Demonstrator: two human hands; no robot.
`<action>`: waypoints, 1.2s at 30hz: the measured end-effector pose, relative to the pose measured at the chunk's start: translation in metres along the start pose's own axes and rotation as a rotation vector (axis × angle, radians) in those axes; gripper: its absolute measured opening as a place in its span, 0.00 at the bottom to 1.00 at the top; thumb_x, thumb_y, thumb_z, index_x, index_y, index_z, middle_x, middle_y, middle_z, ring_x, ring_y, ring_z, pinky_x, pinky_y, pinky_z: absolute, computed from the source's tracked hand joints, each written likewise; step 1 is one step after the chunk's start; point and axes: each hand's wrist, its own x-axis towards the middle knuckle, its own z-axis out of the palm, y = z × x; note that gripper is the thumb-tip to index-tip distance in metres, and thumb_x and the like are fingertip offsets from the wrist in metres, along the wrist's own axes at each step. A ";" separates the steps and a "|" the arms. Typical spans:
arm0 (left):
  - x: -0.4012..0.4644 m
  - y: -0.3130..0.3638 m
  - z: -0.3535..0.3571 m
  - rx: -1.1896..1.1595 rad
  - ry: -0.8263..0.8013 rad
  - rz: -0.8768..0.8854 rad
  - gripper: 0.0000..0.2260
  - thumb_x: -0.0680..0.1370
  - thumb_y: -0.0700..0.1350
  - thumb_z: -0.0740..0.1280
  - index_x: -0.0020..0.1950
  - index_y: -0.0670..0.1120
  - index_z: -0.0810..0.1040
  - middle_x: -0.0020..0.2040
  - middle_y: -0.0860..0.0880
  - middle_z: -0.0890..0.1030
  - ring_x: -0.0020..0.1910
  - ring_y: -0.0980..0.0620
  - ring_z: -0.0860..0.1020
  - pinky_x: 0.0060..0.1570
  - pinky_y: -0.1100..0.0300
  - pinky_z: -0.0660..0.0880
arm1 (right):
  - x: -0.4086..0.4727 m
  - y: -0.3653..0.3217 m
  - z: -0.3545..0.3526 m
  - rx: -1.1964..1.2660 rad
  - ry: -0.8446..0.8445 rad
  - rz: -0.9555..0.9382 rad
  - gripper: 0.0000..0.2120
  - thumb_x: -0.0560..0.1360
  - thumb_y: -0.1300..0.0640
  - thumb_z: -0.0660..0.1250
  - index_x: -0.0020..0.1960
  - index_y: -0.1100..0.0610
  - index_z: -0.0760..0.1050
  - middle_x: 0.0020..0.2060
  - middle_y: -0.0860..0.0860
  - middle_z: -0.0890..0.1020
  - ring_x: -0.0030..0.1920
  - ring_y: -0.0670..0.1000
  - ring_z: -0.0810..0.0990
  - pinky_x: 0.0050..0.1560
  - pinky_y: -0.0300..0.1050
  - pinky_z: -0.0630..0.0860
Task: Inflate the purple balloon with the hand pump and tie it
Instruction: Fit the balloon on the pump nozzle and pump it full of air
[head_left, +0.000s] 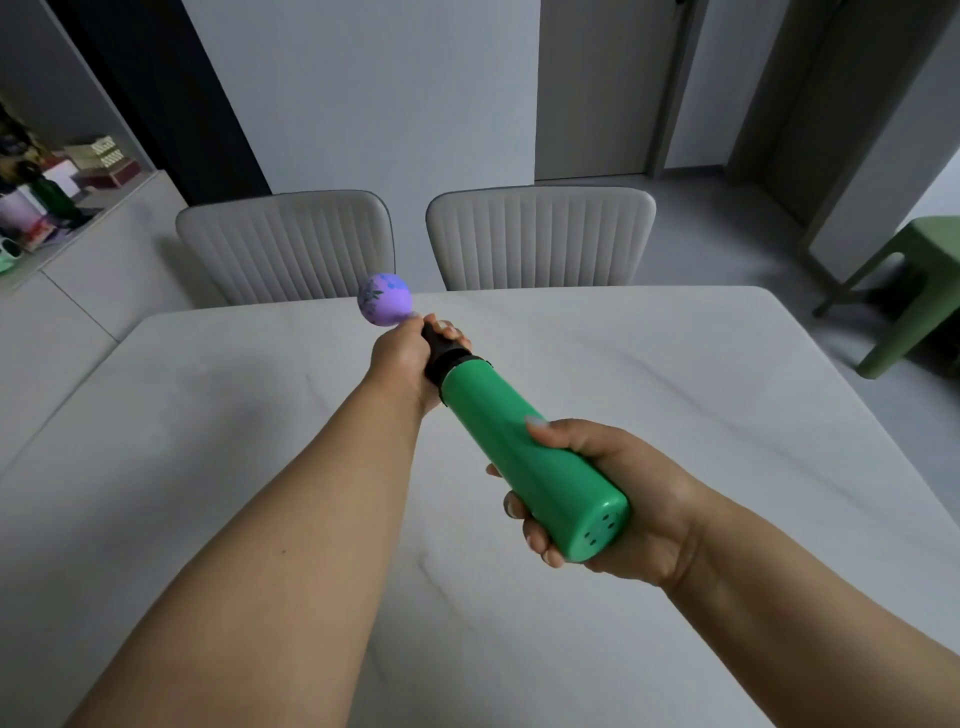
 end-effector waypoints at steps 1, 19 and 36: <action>0.001 0.002 0.000 -0.015 0.002 0.003 0.17 0.82 0.42 0.50 0.33 0.45 0.64 0.21 0.50 0.67 0.16 0.53 0.66 0.24 0.71 0.67 | -0.005 0.001 -0.001 0.008 -0.006 0.002 0.22 0.64 0.49 0.67 0.52 0.62 0.73 0.32 0.57 0.78 0.23 0.53 0.78 0.25 0.39 0.75; -0.013 -0.084 -0.004 0.121 -0.044 -0.227 0.14 0.81 0.40 0.50 0.35 0.43 0.65 0.30 0.48 0.66 0.28 0.52 0.66 0.36 0.59 0.73 | -0.008 0.026 -0.020 0.256 0.135 0.051 0.19 0.66 0.49 0.66 0.50 0.62 0.72 0.30 0.57 0.78 0.22 0.54 0.78 0.23 0.40 0.76; 0.001 -0.084 -0.008 0.098 0.065 -0.204 0.14 0.76 0.34 0.47 0.33 0.44 0.63 0.23 0.49 0.67 0.18 0.52 0.66 0.23 0.70 0.68 | -0.050 0.044 -0.019 0.312 0.057 0.052 0.19 0.64 0.51 0.65 0.48 0.64 0.73 0.28 0.60 0.76 0.19 0.56 0.76 0.20 0.40 0.73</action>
